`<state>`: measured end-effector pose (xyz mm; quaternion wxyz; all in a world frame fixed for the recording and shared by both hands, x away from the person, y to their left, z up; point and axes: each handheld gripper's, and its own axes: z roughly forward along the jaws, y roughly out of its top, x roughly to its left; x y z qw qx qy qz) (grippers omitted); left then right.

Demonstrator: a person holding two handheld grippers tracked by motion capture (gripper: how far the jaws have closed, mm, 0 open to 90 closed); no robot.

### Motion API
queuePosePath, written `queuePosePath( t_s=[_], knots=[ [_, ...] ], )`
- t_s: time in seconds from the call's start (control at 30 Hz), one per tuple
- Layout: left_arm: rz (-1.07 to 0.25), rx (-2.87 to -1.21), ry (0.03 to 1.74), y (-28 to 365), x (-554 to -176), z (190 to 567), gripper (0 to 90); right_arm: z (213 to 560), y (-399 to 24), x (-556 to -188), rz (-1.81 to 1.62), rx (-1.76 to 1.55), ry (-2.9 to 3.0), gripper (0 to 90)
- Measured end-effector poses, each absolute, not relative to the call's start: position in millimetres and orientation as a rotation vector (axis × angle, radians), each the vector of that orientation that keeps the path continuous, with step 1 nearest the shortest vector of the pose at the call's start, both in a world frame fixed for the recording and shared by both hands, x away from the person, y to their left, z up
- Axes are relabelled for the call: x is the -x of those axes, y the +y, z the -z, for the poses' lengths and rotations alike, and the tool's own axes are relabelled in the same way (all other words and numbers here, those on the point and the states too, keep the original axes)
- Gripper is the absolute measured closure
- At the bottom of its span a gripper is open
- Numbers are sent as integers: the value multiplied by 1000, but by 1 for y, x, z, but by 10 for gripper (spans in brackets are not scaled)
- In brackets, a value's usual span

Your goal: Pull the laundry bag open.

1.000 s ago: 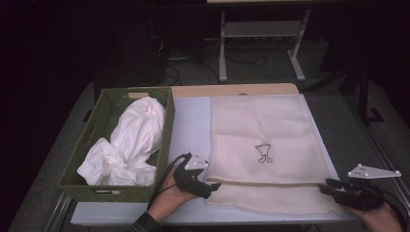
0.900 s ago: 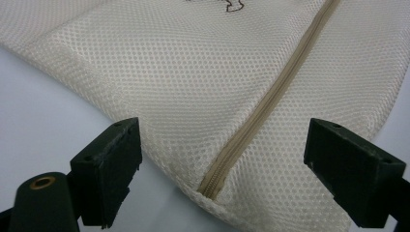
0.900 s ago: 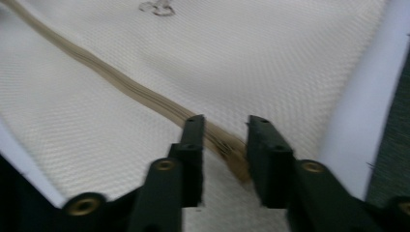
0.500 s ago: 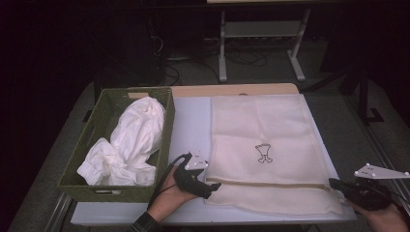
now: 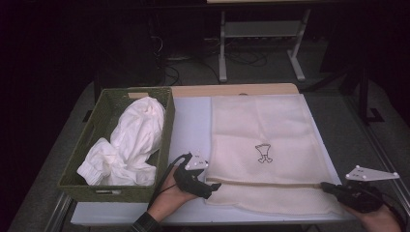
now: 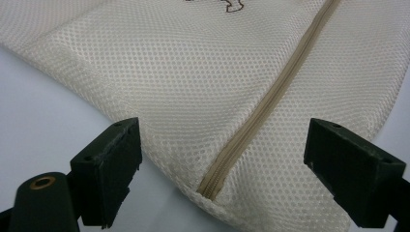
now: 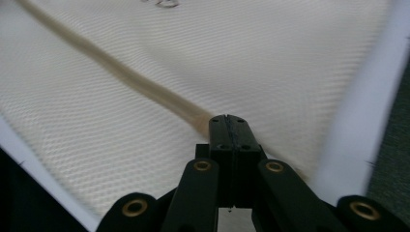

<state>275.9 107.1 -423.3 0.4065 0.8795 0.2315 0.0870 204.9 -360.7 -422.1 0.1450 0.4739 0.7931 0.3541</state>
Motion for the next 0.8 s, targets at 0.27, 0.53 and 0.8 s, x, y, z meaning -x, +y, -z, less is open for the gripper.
queuePosePath(
  t_s=[0.27, 0.53, 0.8],
  knots=[
    [-217, -2225, 579, 106, -276, 424, 129, 434, -384, -209, -944, -1438, 2255, 645],
    [-213, -2228, 579, 105, -276, 425, 130, 443, -383, -213, -965, -1449, 2296, 551],
    [-212, -2227, 579, 105, -276, 425, 129, 444, -380, -212, -965, -1392, 2308, 826]
  ],
)
